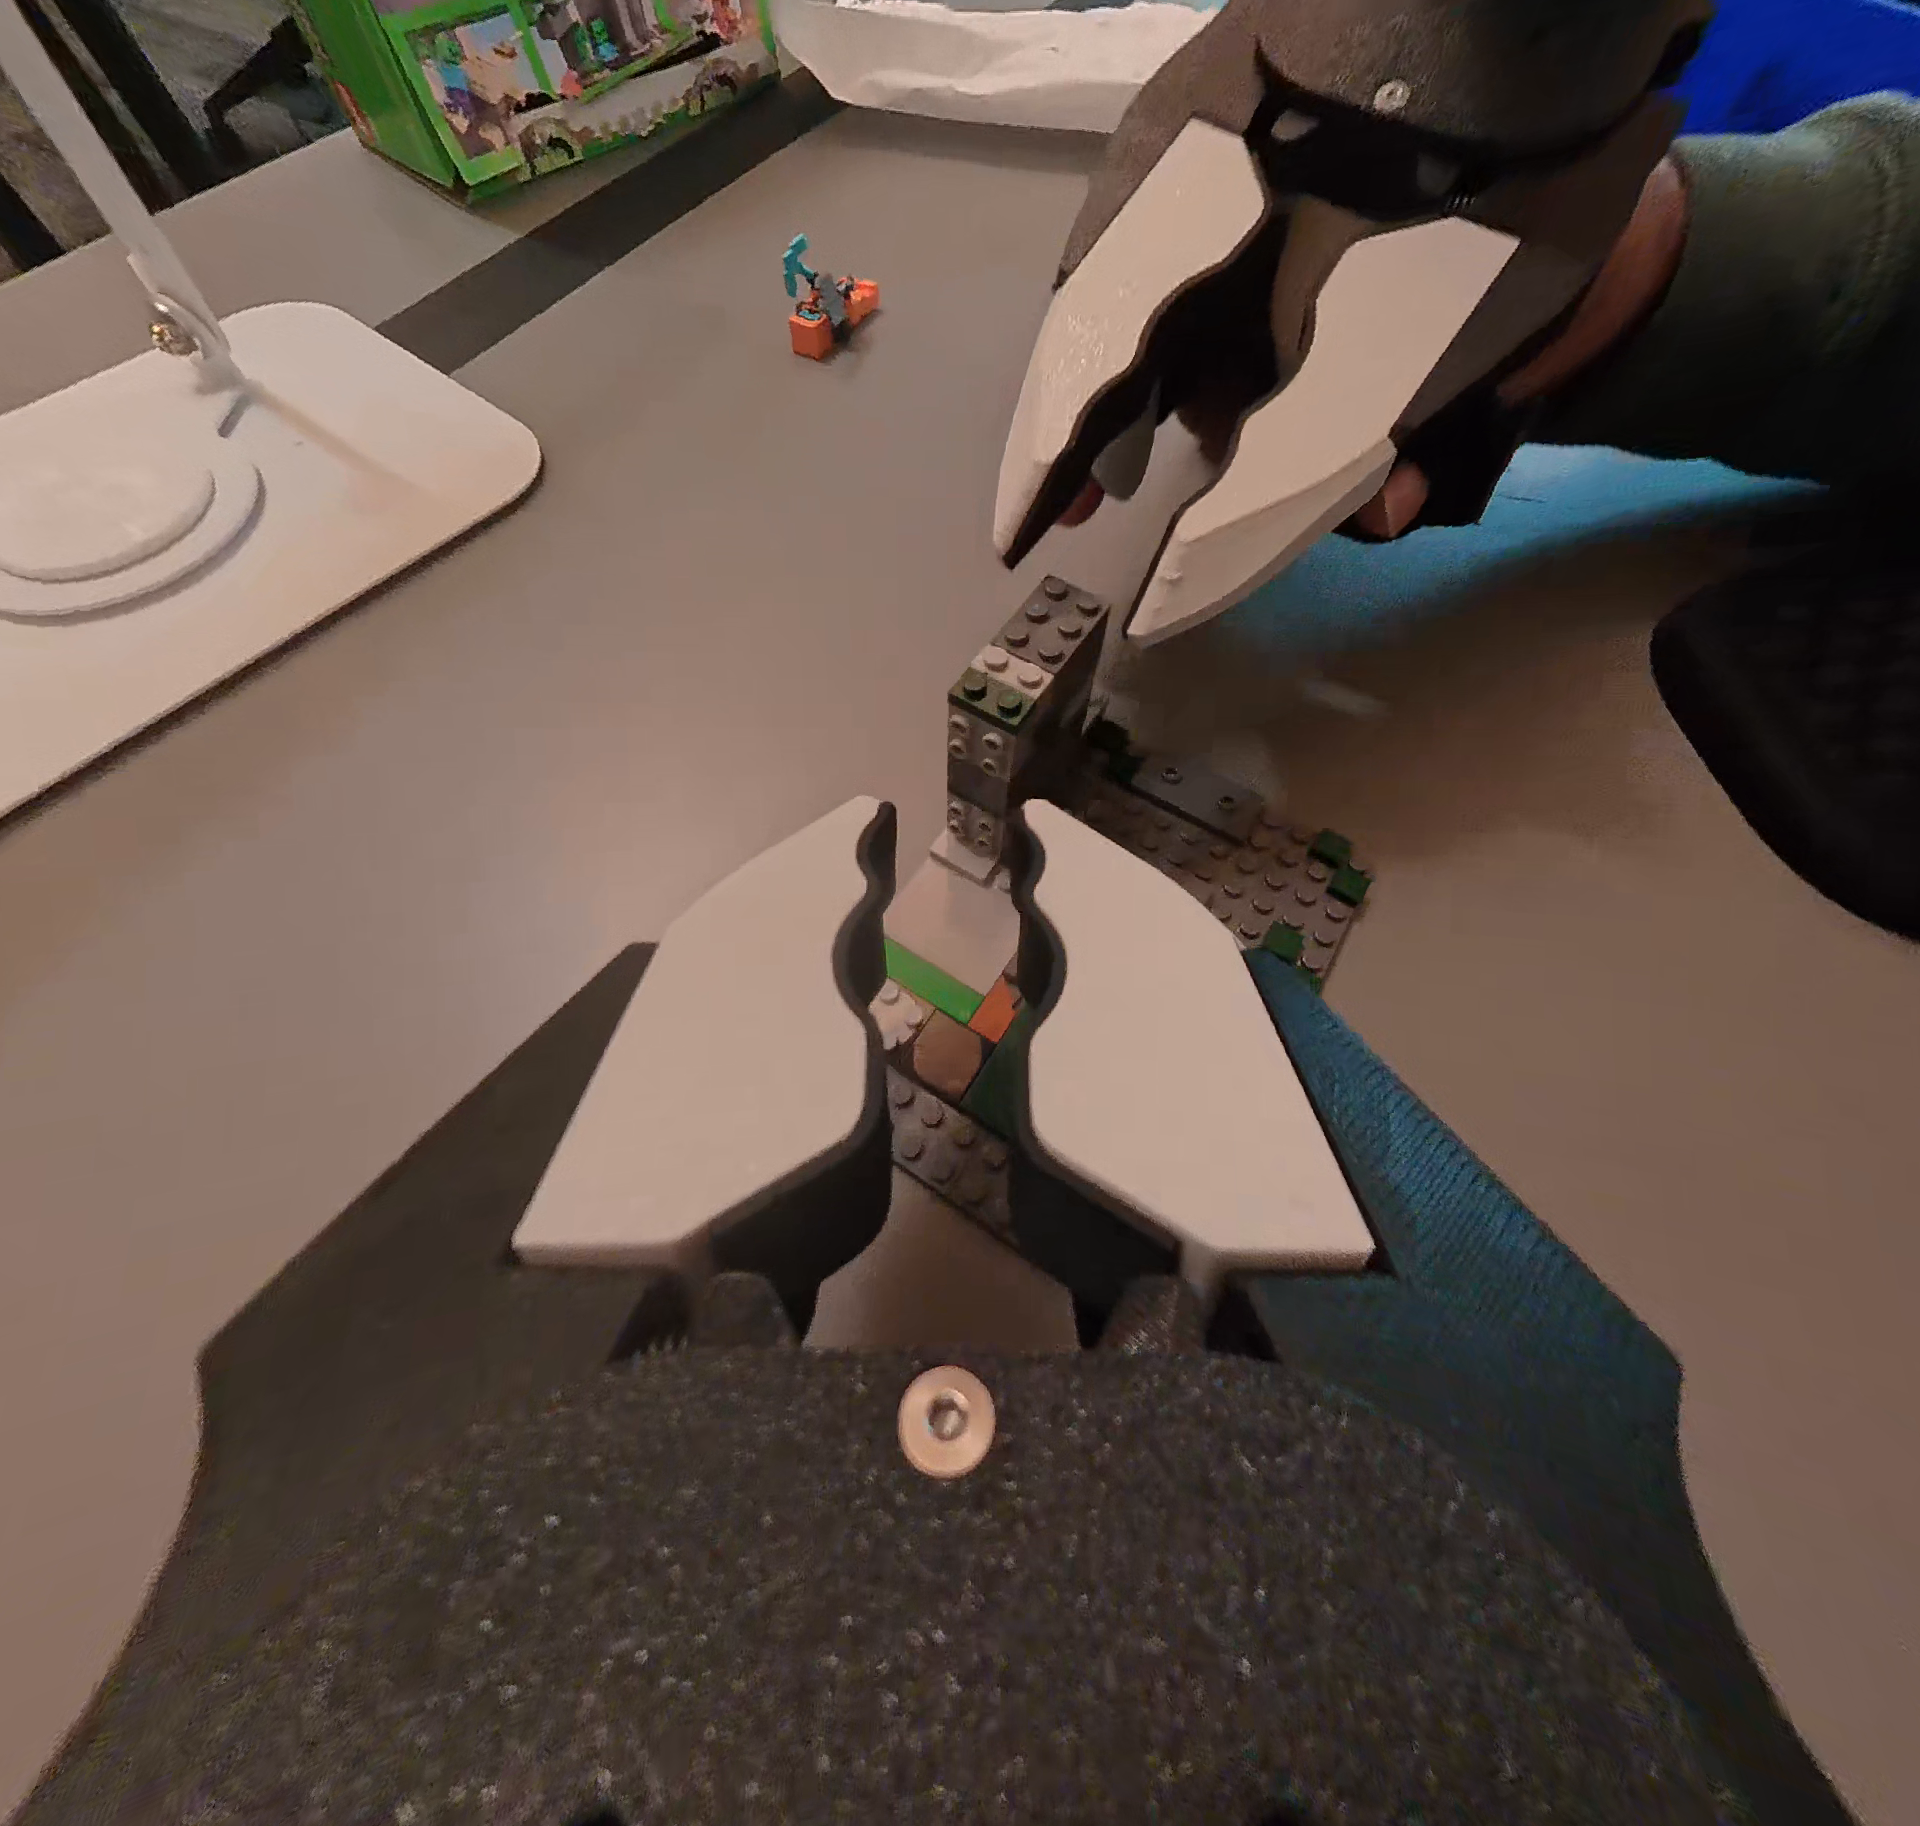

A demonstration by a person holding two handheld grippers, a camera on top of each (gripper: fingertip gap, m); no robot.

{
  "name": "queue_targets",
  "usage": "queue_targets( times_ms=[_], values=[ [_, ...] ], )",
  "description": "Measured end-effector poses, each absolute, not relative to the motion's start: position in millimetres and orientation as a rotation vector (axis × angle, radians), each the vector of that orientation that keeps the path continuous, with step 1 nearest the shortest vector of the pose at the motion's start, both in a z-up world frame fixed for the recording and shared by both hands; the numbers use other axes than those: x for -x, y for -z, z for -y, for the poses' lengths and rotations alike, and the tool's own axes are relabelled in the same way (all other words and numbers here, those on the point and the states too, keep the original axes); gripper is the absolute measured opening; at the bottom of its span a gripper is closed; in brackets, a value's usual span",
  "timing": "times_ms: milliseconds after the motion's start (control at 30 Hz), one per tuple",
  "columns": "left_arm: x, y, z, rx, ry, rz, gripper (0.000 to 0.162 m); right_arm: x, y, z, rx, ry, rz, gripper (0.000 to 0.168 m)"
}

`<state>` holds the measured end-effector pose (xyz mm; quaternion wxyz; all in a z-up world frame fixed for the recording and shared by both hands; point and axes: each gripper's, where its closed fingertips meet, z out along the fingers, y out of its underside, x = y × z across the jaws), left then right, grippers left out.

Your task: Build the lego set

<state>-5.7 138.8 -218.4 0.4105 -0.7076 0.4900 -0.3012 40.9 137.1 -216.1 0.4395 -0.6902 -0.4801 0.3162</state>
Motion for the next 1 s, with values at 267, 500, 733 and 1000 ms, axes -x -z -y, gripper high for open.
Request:
queue_targets(
  times_ms=[267,500,733,1000],
  values=[
    [-12,213,-139,1.625,0.611,-1.434,0.023,-62,236,-127,1.84,-0.617,1.17,0.036],
    [-17,218,-138,1.534,0.341,-1.552,0.025,-67,238,-127,1.854,-0.634,1.146,0.036],
    [-18,225,-137,1.524,0.276,-1.585,0.027,-59,248,-129,1.878,-0.669,1.189,0.039],
    [-4,215,-137,1.564,0.314,-1.538,0.027,-48,272,-138,1.895,-0.617,1.342,0.033]
  ],
)
